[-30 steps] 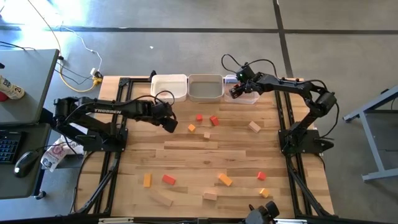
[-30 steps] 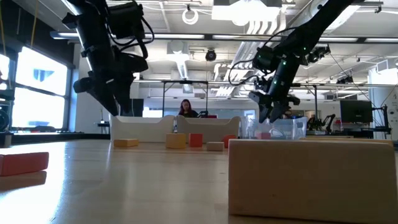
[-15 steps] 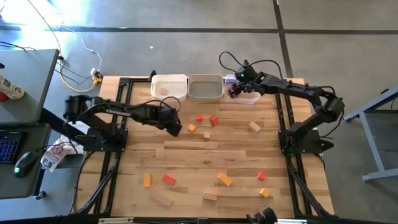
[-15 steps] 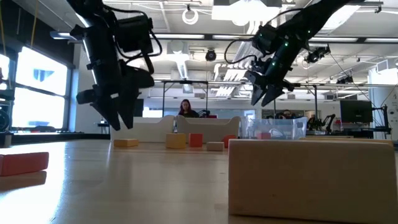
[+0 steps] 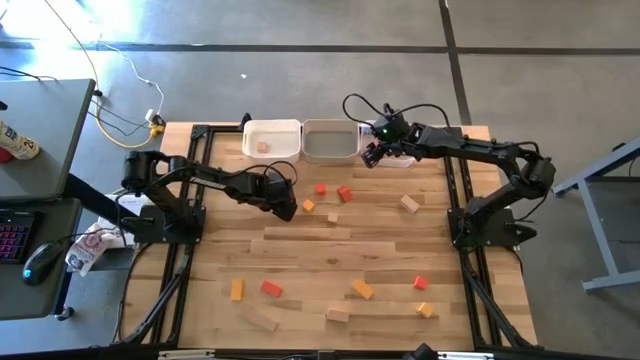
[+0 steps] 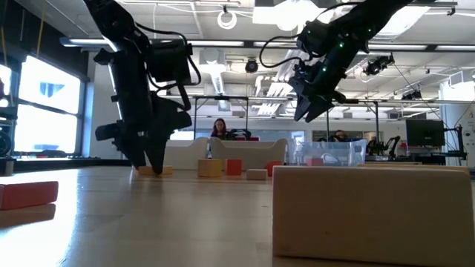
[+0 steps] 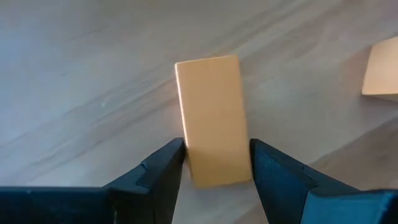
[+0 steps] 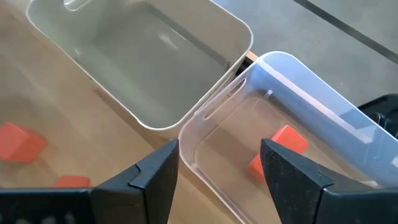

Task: Sort & place blocks by color
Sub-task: Put the yellow block into the gray bin

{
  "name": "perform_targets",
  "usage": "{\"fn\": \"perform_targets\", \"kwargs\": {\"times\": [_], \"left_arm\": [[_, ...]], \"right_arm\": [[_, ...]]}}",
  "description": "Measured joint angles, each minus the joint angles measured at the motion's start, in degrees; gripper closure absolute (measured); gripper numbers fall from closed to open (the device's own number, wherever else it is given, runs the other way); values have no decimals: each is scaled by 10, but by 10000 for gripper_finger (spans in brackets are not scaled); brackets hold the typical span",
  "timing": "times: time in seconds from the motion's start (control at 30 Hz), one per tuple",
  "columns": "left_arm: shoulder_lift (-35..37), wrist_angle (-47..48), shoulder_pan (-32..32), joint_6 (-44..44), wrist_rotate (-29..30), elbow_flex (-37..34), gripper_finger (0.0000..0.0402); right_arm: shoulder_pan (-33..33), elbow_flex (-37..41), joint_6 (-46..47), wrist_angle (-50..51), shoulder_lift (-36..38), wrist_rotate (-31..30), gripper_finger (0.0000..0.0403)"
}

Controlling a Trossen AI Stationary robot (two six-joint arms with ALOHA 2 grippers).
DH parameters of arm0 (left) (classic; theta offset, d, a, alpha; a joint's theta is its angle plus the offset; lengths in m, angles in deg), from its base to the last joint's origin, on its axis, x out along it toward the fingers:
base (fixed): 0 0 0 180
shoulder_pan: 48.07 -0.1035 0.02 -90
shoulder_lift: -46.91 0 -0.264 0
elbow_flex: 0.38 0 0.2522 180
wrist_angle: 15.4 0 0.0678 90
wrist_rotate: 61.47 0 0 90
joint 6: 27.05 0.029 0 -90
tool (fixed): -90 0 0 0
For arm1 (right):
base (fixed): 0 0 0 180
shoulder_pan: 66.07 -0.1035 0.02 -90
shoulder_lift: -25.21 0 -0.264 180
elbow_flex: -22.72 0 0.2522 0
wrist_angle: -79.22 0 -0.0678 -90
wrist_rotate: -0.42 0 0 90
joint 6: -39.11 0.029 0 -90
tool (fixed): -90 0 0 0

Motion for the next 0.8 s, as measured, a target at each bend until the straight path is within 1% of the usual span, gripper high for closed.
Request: {"fn": "perform_targets", "kwargs": {"times": [0.2,0.3,0.4,0.47,0.57,0.7,0.8], "left_arm": [[-13,-3,1,17,23,1,229],[-11,-4,1,33,24,0,231],[-9,-6,3,57,24,0,249],[-9,-8,4,82,21,0,268],[-9,-8,4,102,19,0,298],[-5,-9,4,108,18,-1,299],[5,-15,7,129,14,-2,299]], "right_arm": [[0,0,0,12,0,6,192],[-3,0,0,20,0,13,192],[-12,0,0,26,0,-4,192],[-23,0,-3,29,0,-16,192],[-40,0,-7,29,0,-18,192],[-65,0,-7,35,0,-19,192],[-82,0,0,49,0,-20,192]]}}
